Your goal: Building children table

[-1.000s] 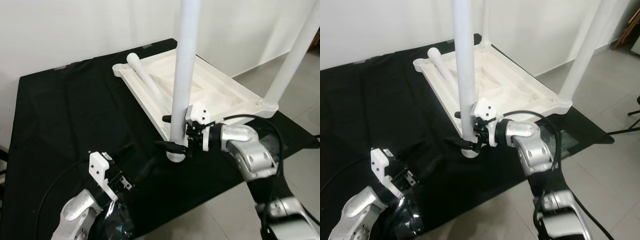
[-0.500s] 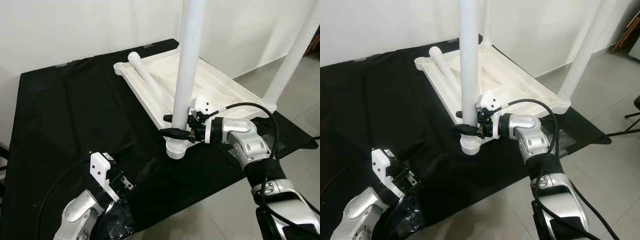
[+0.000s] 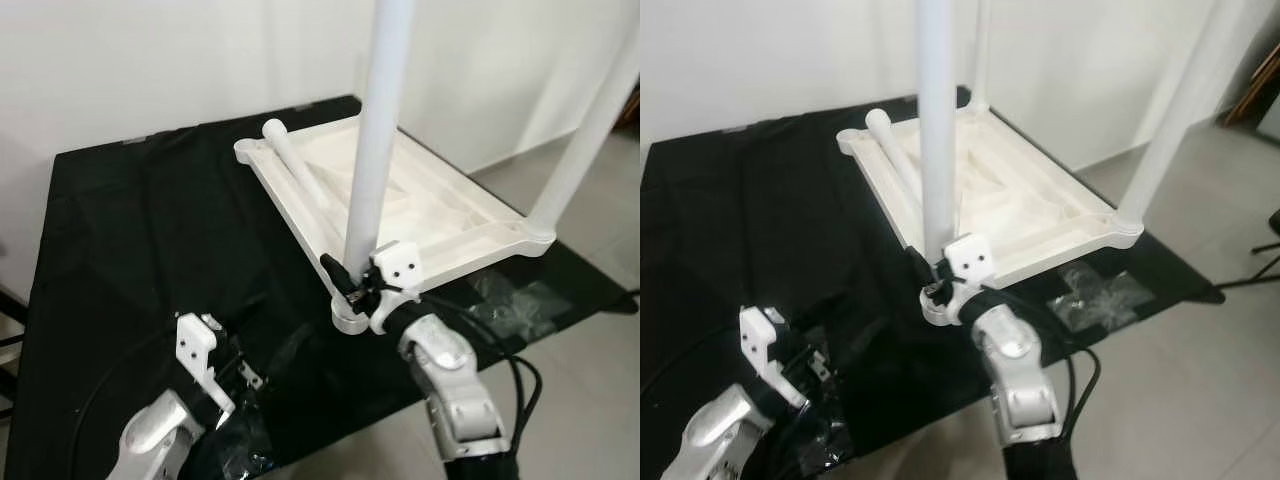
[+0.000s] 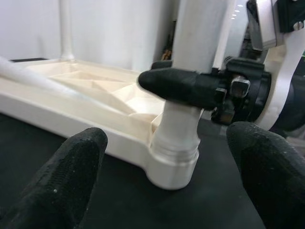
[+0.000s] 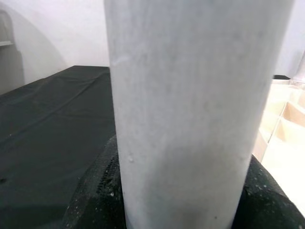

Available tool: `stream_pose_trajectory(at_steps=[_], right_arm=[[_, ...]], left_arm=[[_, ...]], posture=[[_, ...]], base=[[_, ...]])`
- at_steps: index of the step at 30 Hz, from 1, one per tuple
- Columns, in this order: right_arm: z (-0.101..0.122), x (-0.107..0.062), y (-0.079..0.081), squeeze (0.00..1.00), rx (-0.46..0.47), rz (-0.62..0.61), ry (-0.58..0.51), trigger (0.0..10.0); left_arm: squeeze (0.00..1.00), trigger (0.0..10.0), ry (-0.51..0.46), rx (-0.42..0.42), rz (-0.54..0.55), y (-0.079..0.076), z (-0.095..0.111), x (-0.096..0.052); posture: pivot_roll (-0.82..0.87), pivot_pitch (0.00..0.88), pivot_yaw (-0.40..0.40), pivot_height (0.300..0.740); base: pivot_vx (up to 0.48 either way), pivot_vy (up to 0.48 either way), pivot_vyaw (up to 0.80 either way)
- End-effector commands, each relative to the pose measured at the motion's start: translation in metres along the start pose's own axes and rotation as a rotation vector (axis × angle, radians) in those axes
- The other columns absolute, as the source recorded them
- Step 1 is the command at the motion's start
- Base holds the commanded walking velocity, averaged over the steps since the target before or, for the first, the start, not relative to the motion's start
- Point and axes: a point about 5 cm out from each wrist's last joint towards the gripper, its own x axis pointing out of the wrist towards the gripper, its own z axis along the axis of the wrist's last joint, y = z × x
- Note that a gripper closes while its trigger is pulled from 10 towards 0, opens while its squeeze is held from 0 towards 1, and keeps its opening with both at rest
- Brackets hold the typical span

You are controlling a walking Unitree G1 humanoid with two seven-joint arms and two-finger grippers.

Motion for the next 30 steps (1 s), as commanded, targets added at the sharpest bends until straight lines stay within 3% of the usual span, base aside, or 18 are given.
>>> stream_pose_trajectory(at_steps=[1,8,9,11,12,13,14,15,17,18,19,21,23,30], right_arm=[[-0.04,-0.009,-0.004,0.0,0.1,-0.047,0.199,0.0],[-0.04,-0.008,-0.001,0.0,0.102,-0.05,0.218,0.0],[-0.038,-0.01,-0.001,0.0,0.117,-0.07,0.227,8.4],[-0.037,-0.011,-0.001,0.0,0.127,-0.087,0.234,8.4],[-0.031,-0.008,-0.002,0.8,0.137,-0.06,0.209,10.0],[-0.031,-0.008,-0.002,0.8,0.137,-0.06,0.209,10.0],[-0.019,-0.004,-0.002,1.0,0.153,0.014,0.159,10.0],[-0.005,0.002,-0.004,1.0,0.155,0.108,0.1,10.0],[0.004,0.006,-0.005,1.0,0.155,0.171,0.063,10.0],[0.016,0.009,-0.005,1.0,0.131,0.278,0.024,10.0],[0.016,0.009,-0.005,1.0,0.131,0.278,0.024,10.0],[0.03,0.01,-0.011,1.0,0.014,0.491,-0.002,10.0],[0.03,0.016,-0.026,0.0,-0.067,0.609,0.041,10.0],[0.031,0.031,-0.054,0.0,-0.036,0.616,0.094,10.0]], left_arm=[[0.0,10.0,0.024,-0.006,0.0,0.003,-0.003,-0.003],[0.0,10.0,0.02,-0.003,0.022,0.004,-0.003,-0.003],[0.0,10.0,0.018,-0.003,0.023,0.004,-0.003,-0.003],[0.0,10.0,0.017,-0.004,0.023,0.004,-0.003,-0.002],[0.0,10.0,0.017,-0.005,0.021,0.004,-0.003,-0.002],[0.0,10.0,0.017,-0.005,0.021,0.004,-0.003,-0.002],[0.0,10.0,0.016,-0.007,0.018,0.004,-0.003,-0.002],[0.0,10.0,0.015,-0.009,0.016,0.003,-0.003,-0.001],[0.0,10.0,0.015,-0.01,0.015,0.003,-0.003,-0.001],[0.0,10.0,0.014,-0.011,0.015,0.003,-0.003,-0.001],[0.0,10.0,0.014,-0.011,0.015,0.003,-0.003,-0.001],[0.0,10.0,0.012,-0.011,0.016,0.003,-0.004,0.0],[0.0,10.0,0.011,-0.01,0.017,0.002,-0.004,0.001],[0.0,10.0,0.012,-0.006,0.02,0.002,-0.004,0.001]], posture=[[-0.07,0.153,0.02,0.74],[-0.06,0.155,0.012,0.74],[-0.06,0.155,0.013,0.74],[-0.06,0.155,0.013,0.74],[-0.06,0.155,0.012,0.74],[-0.06,0.155,0.012,0.74],[-0.06,0.154,0.013,0.74],[-0.06,0.153,0.013,0.74],[-0.06,0.153,0.012,0.74],[-0.06,0.151,0.011,0.74],[-0.06,0.151,0.011,0.74],[-0.06,0.147,0.007,0.74],[-0.05,0.144,0.005,0.74],[-0.04,0.14,0.004,0.74]], base=[[0.0,0.0,0.0],[0.0,0.0,0.0],[0.0,0.0,0.0],[0.0,0.0,0.0],[0.0,0.0,0.0],[0.0,0.0,0.0],[0.0,0.0,0.0],[0.0,0.0,0.0],[0.0,0.0,0.0],[0.0,0.0,0.0],[0.0,0.0,0.0],[0.0,0.0,0.0],[0.0,0.0,0.0],[0.0,0.0,0.0]])
